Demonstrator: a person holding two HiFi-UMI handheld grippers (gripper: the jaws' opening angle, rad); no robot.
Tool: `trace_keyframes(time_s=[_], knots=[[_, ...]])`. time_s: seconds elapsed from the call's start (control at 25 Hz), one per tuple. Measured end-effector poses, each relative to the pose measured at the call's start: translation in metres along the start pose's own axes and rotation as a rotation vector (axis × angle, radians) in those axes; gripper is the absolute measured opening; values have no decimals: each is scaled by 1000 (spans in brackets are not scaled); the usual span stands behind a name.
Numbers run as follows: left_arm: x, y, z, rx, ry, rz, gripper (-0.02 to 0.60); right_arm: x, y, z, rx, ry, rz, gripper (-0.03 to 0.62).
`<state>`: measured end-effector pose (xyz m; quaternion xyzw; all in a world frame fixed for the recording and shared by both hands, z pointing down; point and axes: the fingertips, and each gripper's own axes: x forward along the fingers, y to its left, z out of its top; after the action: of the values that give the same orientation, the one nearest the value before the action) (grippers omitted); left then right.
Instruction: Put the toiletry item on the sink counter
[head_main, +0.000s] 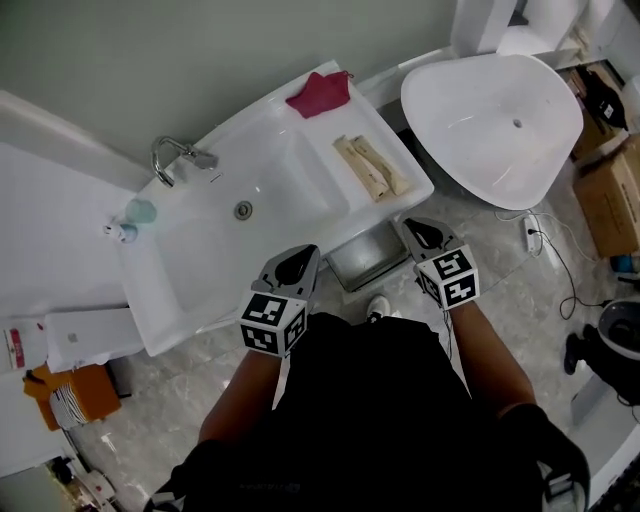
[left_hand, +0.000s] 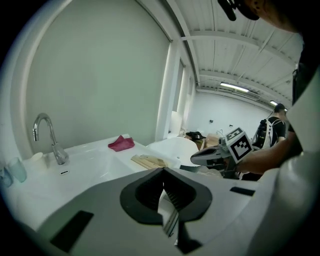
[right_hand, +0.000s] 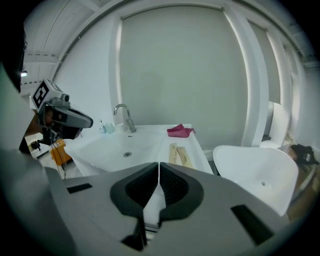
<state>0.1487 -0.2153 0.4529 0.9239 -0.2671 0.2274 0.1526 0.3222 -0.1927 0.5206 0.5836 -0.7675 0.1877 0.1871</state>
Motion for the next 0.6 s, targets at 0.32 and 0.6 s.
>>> trace_keyframes(time_s=[0.32,0.6], knots=[[-12,26,-19,-68,13,117,5,78,-42,6,-181,102,-20,5],[-19,31,-23,-96,10,171,6,136,-71,-4,-240,229,-36,63]])
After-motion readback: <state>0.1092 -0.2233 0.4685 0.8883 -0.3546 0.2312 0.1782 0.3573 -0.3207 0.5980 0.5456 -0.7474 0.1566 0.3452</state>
